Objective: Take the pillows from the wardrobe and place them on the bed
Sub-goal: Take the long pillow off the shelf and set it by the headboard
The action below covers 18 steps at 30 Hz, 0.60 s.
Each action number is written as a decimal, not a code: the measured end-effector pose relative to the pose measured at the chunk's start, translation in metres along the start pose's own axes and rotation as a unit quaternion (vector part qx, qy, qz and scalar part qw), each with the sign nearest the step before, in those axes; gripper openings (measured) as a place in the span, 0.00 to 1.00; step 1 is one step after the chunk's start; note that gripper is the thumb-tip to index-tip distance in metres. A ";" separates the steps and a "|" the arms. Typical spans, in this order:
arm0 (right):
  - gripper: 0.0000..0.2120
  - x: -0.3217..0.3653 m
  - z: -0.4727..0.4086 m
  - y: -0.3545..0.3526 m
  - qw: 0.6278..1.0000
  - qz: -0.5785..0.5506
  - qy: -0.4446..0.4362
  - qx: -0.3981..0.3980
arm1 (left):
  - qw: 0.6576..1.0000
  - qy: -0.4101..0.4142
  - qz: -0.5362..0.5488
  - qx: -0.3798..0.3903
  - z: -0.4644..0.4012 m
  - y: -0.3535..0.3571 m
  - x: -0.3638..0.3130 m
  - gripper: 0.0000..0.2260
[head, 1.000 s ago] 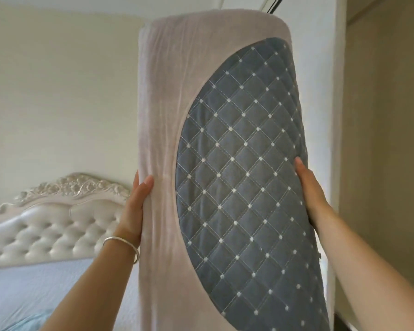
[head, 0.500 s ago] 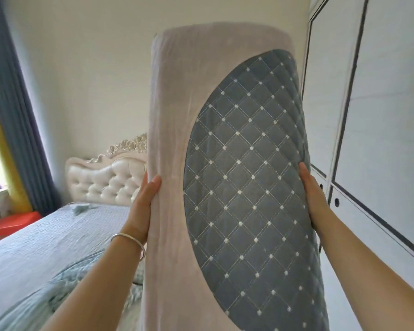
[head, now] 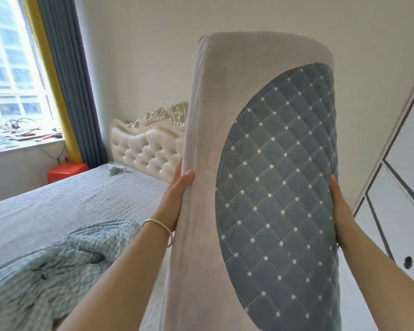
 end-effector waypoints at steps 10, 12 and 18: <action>0.26 -0.044 -0.197 0.062 0.998 0.019 0.017 0.050 | 0.995 -0.059 0.022 -0.081 -0.150 -0.029 0.100 0.22; 0.25 -0.054 -0.244 0.082 0.997 0.036 0.018 0.061 | 0.991 -0.083 0.031 -0.103 -0.186 -0.041 0.116 0.22; 0.21 -0.056 -0.355 0.141 0.993 0.088 -0.016 0.076 | 0.982 -0.101 0.026 -0.154 -0.285 -0.075 0.148 0.30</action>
Point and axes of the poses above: each hand's wrist, its own z-axis away from the middle knuckle, its own y-axis out of the palm, x = y × z, the point moved 4 cm from there along -z, towards the middle knuckle, and after that the axes turned 1 degree about -x, right-handed, at the moved point
